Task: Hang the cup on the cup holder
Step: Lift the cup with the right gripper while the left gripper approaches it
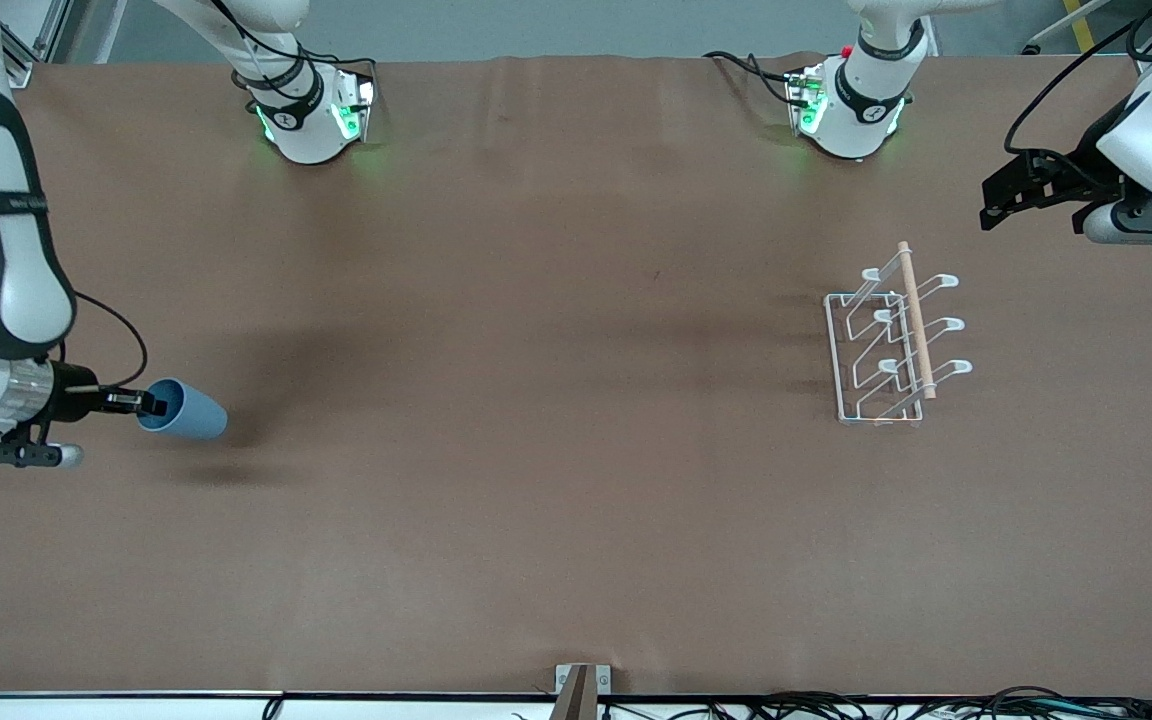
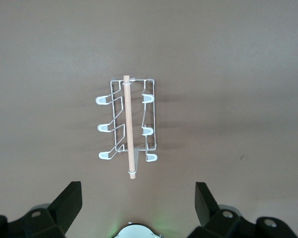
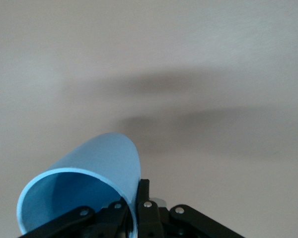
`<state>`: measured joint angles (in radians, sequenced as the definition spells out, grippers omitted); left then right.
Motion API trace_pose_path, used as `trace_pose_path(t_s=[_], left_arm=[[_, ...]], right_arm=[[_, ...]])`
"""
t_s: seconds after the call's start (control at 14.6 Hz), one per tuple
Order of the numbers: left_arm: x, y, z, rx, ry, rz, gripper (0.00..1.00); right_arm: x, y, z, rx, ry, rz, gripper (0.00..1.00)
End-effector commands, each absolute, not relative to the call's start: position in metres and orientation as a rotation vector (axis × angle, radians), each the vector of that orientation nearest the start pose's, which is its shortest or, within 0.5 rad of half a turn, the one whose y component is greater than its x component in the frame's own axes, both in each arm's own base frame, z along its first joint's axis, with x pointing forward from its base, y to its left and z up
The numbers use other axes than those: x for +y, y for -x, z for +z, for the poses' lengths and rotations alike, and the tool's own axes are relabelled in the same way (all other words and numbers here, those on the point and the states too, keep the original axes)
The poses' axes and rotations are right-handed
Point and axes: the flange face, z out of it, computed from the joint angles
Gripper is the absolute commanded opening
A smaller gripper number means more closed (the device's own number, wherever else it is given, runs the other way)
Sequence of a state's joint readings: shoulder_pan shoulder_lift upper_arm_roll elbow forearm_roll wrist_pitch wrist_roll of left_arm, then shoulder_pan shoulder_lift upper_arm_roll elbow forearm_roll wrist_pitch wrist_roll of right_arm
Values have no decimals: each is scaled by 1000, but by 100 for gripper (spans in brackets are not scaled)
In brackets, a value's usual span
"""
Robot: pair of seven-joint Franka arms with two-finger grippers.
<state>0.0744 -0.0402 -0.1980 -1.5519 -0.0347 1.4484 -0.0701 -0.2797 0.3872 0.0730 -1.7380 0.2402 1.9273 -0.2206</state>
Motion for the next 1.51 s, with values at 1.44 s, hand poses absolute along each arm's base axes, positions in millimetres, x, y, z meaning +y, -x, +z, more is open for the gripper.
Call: trace_pose_path(t_s=[1.44], left_arm=[[-412, -467, 637, 1268, 2979, -201, 100]], right_arm=[[287, -565, 454, -47, 1993, 273, 2]])
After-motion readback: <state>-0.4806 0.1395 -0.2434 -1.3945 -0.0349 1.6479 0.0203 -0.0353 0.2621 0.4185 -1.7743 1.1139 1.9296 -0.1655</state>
